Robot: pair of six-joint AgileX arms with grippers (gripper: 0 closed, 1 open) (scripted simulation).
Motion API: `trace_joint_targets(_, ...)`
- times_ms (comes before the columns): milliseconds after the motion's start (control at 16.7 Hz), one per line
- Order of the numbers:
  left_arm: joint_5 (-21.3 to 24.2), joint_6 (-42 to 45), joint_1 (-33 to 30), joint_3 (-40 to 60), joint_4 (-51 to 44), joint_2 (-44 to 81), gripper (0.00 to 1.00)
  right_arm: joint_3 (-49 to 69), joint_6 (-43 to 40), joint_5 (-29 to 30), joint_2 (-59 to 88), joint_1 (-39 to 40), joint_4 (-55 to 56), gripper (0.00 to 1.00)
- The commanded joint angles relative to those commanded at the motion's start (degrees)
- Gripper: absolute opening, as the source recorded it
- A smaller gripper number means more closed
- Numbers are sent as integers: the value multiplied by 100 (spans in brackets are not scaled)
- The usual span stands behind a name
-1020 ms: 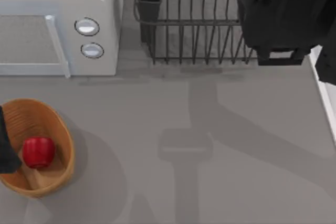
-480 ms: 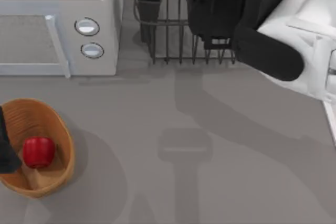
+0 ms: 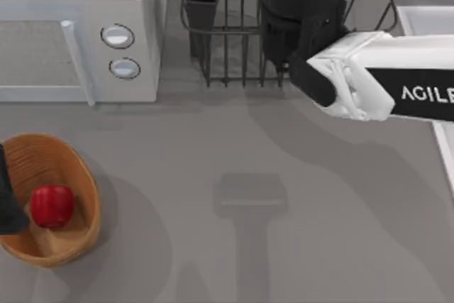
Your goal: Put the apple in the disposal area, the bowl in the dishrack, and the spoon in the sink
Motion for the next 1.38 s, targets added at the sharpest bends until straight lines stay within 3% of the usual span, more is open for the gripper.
trace_joint_targets(360,0,0,0,0,0,0,100,-56,2,-187,209,-184,247,0)
trace_joint_targets(1140,0,0,0,0,0,0,100,-56,2,-187,209,-184,247,98)
trace_joint_targets(1380,0,0,0,0,0,0,100,-56,2,-187,209,-184,247,100)
